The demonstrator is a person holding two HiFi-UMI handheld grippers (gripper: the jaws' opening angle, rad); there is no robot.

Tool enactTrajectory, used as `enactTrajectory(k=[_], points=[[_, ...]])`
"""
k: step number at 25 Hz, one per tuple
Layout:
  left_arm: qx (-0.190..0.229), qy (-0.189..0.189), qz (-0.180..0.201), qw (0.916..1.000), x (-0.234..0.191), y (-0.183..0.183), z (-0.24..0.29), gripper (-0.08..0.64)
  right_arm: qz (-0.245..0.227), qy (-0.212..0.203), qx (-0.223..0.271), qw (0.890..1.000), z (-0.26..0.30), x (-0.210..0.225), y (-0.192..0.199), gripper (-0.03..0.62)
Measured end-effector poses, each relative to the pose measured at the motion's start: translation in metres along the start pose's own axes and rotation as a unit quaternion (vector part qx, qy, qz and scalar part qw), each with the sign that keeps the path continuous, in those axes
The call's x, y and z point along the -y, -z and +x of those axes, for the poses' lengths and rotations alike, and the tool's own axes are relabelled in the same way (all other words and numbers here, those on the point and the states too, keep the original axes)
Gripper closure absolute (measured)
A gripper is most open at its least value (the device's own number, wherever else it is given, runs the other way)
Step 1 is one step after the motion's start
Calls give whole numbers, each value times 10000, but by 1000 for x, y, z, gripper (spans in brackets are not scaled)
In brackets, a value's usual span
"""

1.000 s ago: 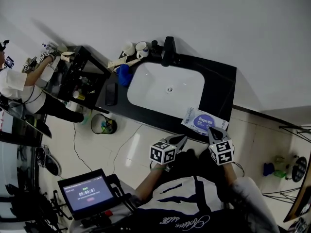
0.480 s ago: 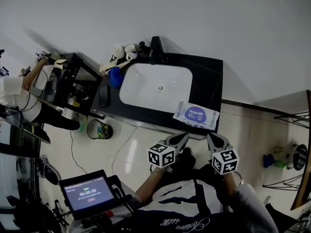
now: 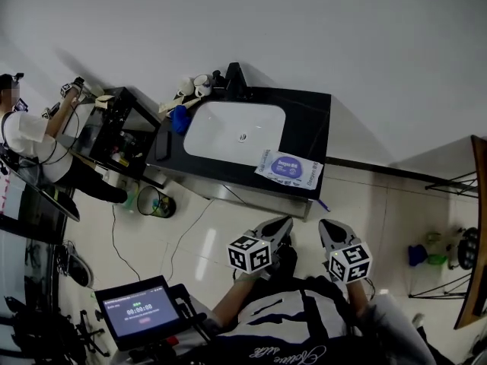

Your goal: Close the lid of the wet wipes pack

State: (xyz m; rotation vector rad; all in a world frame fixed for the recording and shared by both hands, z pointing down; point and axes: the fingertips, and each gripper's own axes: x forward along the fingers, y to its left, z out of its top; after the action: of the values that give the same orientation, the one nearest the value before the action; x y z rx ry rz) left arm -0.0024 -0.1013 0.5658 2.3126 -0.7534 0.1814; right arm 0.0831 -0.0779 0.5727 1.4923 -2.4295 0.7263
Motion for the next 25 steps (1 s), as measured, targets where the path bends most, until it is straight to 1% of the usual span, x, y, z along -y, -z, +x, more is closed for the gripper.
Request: enactTrajectory(k=[3, 7, 8, 10, 13, 17, 21, 25], points=[[89, -47, -13, 9999, 28, 23, -9, 559, 8, -148, 64, 9999, -28, -4, 11, 594], [195, -159, -41, 9997, 89, 74, -37, 560, 17, -340, 173, 9993, -93, -20, 36, 594], [203, -206, -44, 9996, 99, 85, -43, 559, 9, -399, 188, 9990, -105, -25, 41, 594], [179, -297, -35, 9994, 102, 97, -51, 560, -1, -519, 173, 9985, -107, -33, 48, 594], [163, -378, -17, 9992, 98, 101, -59, 559, 7, -667, 110, 9977, -100, -44, 55, 594], [251, -418, 40, 9988, 102, 100, -69, 560, 6, -819, 134, 9966, -102, -59, 59, 594], [292, -354, 107, 9989, 100, 96, -67, 560, -2, -895, 169, 9958, -97, -65, 60, 594], [290, -224, 144, 9992, 110, 103, -73, 559, -4, -869, 178, 9961, -110, -75, 65, 594]])
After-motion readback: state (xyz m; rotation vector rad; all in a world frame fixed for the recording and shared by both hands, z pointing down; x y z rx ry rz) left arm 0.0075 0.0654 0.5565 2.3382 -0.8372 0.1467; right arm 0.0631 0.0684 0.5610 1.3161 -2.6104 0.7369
